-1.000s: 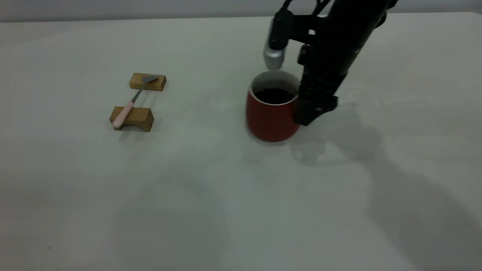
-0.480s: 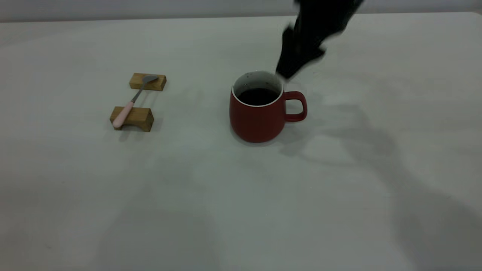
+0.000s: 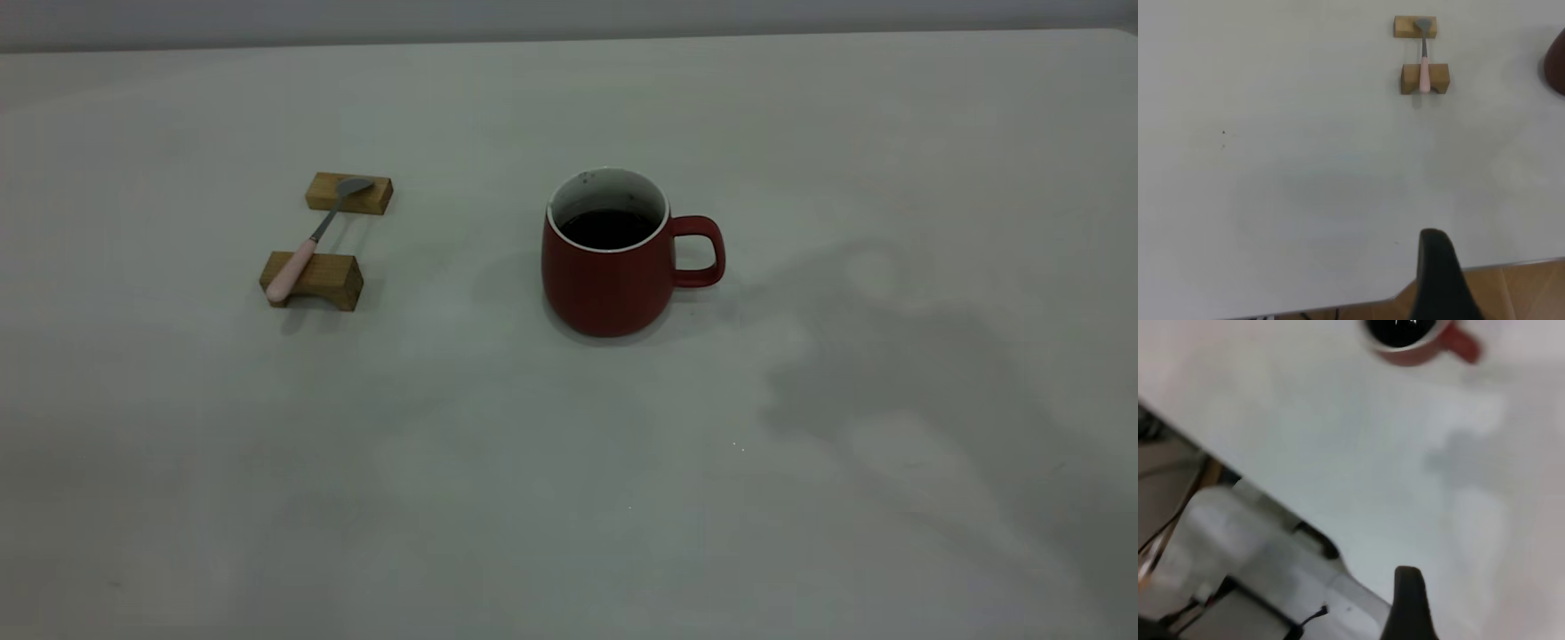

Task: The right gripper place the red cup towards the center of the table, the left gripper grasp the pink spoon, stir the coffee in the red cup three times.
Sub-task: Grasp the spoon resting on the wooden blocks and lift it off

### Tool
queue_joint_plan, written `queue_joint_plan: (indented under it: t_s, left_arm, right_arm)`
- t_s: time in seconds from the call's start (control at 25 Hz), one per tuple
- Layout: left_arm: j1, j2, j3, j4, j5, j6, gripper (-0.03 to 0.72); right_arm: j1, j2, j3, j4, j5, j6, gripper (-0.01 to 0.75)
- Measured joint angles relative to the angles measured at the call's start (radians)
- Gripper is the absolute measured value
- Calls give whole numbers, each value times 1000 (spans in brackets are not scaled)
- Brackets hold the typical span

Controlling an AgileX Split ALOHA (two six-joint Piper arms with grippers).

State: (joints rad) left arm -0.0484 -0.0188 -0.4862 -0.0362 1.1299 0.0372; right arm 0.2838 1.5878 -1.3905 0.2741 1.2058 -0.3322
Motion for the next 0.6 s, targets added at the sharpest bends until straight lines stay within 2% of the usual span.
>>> queue_joint_plan:
  t_s: [0.16, 0.44, 0.6]
  left_arm:
    - [0, 0, 0, 0, 0, 0, 515]
    - [0, 0, 0, 0, 0, 0, 515]
    - [0, 0, 0, 0, 0, 0, 515]
  right_arm:
    - [-1, -222, 122, -59, 14, 56, 643]
    - [-6, -717, 449, -146, 31, 179, 641]
    - [-69, -1005, 642, -156, 9, 189, 633]
